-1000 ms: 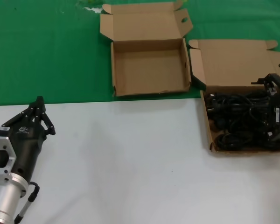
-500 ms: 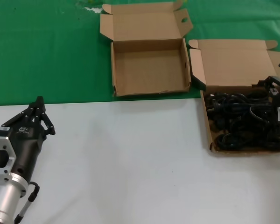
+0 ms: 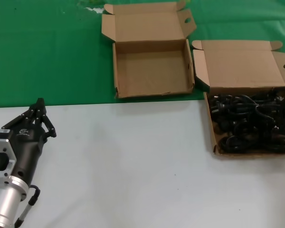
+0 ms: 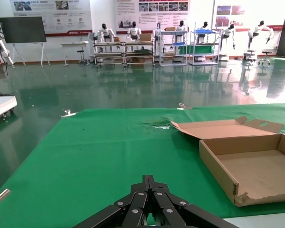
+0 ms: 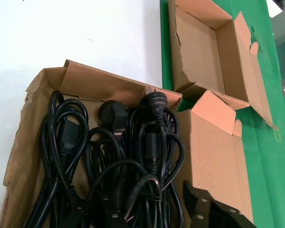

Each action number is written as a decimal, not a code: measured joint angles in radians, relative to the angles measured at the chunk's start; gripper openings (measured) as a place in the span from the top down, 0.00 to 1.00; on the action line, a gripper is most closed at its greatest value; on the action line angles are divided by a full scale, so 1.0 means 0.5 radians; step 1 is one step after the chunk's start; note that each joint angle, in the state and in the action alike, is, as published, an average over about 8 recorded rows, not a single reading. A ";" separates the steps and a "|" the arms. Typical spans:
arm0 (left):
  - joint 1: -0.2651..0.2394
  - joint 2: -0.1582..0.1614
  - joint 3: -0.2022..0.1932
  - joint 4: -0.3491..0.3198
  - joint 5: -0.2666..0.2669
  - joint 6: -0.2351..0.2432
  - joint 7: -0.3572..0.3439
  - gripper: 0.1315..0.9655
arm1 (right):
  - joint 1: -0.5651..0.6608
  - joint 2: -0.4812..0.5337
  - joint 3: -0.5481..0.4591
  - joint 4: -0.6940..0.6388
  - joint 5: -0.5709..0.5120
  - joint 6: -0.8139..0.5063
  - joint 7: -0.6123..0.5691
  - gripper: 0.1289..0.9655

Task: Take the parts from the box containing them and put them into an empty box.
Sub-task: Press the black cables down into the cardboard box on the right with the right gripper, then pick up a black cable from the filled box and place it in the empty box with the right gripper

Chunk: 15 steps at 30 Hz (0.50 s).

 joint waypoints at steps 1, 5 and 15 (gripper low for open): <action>0.000 0.000 0.000 0.000 0.000 0.000 0.000 0.99 | -0.001 0.002 0.000 0.002 -0.001 0.000 0.002 0.53; 0.000 0.000 0.000 0.000 0.000 0.000 0.000 0.99 | -0.007 0.008 0.000 0.011 -0.004 -0.002 0.006 0.62; 0.000 0.000 0.000 0.000 0.000 0.000 0.000 0.99 | -0.033 0.029 0.009 0.037 -0.003 0.000 0.005 0.81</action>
